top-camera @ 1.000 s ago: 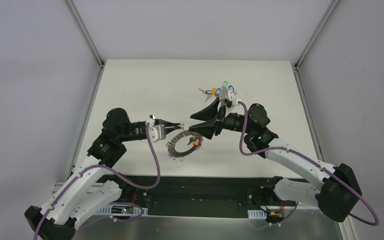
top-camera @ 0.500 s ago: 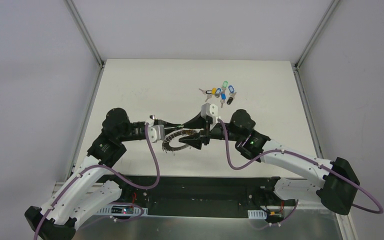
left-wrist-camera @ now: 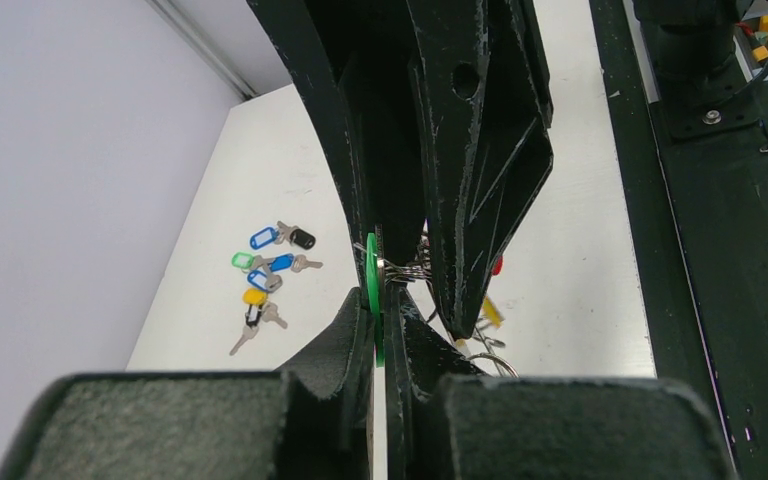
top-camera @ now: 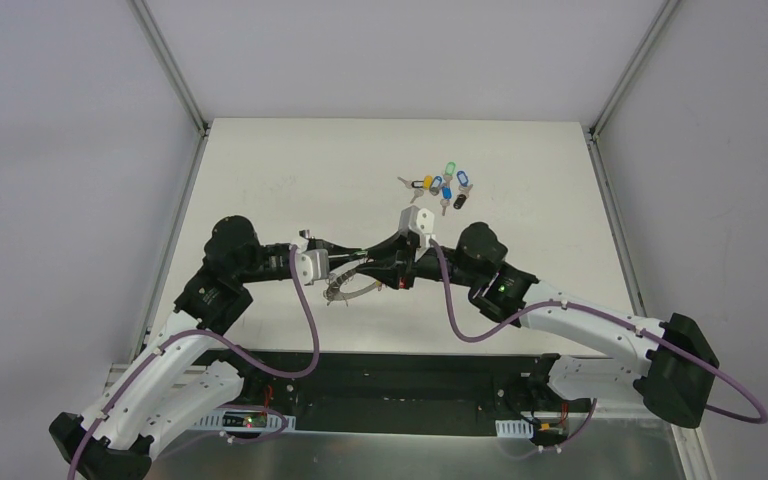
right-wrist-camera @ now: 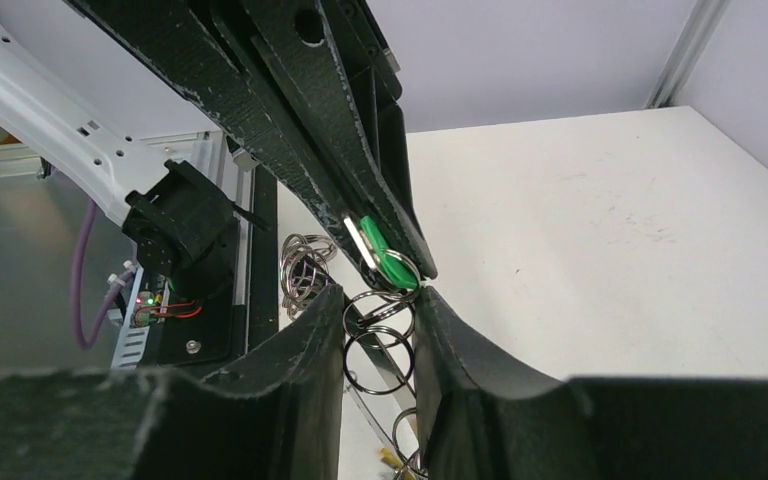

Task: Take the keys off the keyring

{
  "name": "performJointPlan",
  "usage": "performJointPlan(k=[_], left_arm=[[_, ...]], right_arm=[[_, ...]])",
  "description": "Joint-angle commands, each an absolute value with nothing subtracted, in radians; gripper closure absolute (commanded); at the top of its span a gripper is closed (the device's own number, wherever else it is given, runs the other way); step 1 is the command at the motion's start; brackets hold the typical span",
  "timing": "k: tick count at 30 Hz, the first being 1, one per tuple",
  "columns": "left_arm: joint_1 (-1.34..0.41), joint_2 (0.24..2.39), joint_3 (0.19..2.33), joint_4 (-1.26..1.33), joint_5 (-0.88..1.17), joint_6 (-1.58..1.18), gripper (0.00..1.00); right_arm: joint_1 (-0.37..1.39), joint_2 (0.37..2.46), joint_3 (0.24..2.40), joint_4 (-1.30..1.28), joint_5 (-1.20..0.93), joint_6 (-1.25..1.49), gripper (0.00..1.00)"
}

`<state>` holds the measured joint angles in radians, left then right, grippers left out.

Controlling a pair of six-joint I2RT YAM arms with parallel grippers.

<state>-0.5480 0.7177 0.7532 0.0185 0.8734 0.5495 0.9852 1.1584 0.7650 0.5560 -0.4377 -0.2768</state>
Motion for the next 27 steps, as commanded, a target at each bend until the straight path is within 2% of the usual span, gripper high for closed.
performJointPlan(k=[1, 5, 9, 18, 19, 20, 22, 23, 24, 27], left_arm=[[-0.546, 0.695, 0.762, 0.084, 0.898, 0.551, 1.0], [-0.546, 0.68, 0.756, 0.084, 0.864, 0.562, 1.0], [-0.546, 0.655, 0.742, 0.084, 0.8, 0.578, 1.0], [-0.546, 0.646, 0.732, 0.084, 0.73, 0.6, 1.0], [-0.546, 0.647, 0.732, 0.084, 0.725, 0.602, 1.0], [-0.546, 0.647, 0.731, 0.084, 0.726, 0.602, 1.0], [-0.546, 0.652, 0.733, 0.084, 0.734, 0.601, 1.0], [-0.546, 0.654, 0.734, 0.084, 0.738, 0.6, 1.0], [-0.546, 0.656, 0.734, 0.084, 0.743, 0.599, 1.0], [-0.546, 0.661, 0.735, 0.084, 0.761, 0.596, 1.0]], right_arm=[[0.974, 1.136, 0.836, 0.569, -0.387, -0.169, 1.0], [0.919, 1.163, 0.935, 0.403, -0.43, -0.03, 0.99], [0.853, 1.185, 0.973, 0.359, -0.5, 0.124, 0.97], [0.762, 1.327, 1.189, 0.166, -0.834, 0.477, 0.96], [0.754, 1.357, 1.22, 0.144, -0.894, 0.543, 0.91], [0.747, 1.397, 1.245, 0.139, -0.951, 0.612, 0.8], [0.743, 1.437, 1.286, 0.14, -1.025, 0.709, 0.26], [0.743, 1.433, 1.287, 0.14, -1.024, 0.708, 0.09], [0.745, 1.411, 1.261, 0.15, -0.982, 0.655, 0.02], [0.745, 1.293, 1.145, 0.208, -0.882, 0.457, 0.01]])
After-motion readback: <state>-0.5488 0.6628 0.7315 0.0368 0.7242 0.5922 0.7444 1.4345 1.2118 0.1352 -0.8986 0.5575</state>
